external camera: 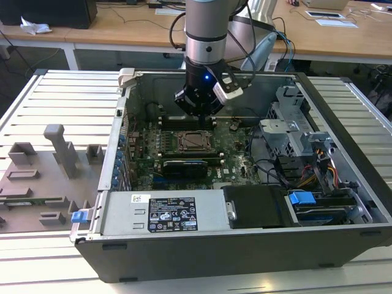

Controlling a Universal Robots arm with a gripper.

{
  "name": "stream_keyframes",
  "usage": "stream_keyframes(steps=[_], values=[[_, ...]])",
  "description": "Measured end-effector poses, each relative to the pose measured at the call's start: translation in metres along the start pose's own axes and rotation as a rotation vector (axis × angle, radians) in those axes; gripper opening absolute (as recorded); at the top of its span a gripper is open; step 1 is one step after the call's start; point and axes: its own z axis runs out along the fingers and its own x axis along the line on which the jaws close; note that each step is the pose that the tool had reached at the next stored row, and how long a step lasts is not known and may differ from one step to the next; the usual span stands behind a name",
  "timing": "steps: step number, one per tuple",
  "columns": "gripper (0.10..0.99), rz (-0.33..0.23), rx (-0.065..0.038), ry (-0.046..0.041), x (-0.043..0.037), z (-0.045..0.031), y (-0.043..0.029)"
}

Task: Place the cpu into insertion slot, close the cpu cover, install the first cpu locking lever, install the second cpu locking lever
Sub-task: 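Install the first cpu locking lever, then install the second cpu locking lever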

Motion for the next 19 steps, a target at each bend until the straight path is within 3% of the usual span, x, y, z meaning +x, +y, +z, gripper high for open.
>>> stream_keyframes(steps=[11, 19], values=[[0.106, 0.000, 0.000, 0.0001, -0.0008, -0.0187, -0.0001], [0.106, 0.000, 0.000, 0.0001, -0.0009, -0.0203, -0.0001]])
